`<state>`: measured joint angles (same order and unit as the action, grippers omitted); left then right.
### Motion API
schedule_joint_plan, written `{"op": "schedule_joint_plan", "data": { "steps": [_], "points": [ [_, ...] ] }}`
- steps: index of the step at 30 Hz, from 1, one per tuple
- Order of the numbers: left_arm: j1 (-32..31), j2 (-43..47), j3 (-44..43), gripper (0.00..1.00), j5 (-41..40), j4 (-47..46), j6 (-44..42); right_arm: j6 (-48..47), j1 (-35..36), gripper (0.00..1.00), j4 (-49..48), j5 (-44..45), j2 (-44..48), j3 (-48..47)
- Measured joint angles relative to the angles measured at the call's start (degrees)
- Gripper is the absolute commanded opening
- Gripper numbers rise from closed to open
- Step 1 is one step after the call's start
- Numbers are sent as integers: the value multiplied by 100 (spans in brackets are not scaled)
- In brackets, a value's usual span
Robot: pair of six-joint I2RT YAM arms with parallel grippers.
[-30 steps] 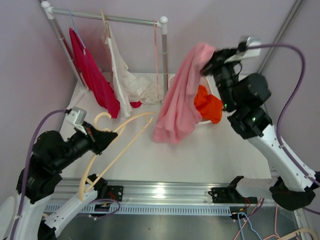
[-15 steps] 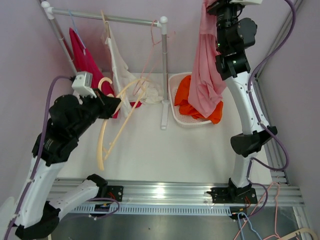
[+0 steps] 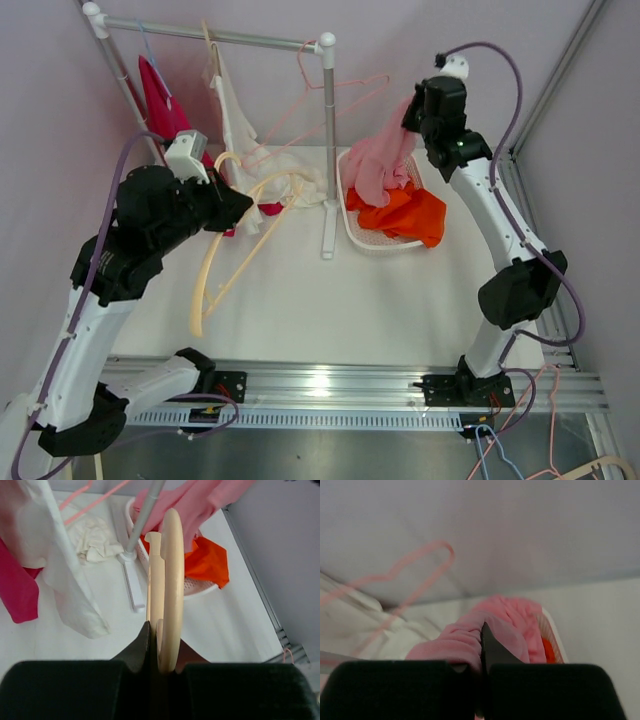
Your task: Remove the t-shirt from the hanger
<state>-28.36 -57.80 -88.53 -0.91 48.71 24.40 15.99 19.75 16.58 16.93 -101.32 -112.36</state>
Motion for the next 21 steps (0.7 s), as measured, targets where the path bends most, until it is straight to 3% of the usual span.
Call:
{"op": "schedule_joint_plan", "data": {
  "steps": [2, 3, 4, 8, 11, 15, 21],
  "points": [
    [0, 59, -46, 1, 177, 181, -7, 160, -55, 6, 649, -184, -107, 323],
    [0, 83, -87, 1, 221, 297, -13, 223, -70, 38, 887, -247, -162, 476],
    [0, 98, -157, 1, 254, 452, -46, 304, -76, 99, 1119, -343, -254, 697],
    [0, 225, -343, 0, 234, 938, -103, 415, -24, 100, 1980, -334, -730, 1158],
    [0, 614, -136, 1, 208, 918, -109, 479, 13, 100, 2068, -216, -684, 1709],
    [0, 1488, 317, 1, 208, 396, -114, 540, 28, 99, 1862, -286, 57, 2389],
    [0, 2184, 267, 1, -490, -955, -431, 542, 28, 99, 1416, -330, 1080, 2435]
  ]
}}
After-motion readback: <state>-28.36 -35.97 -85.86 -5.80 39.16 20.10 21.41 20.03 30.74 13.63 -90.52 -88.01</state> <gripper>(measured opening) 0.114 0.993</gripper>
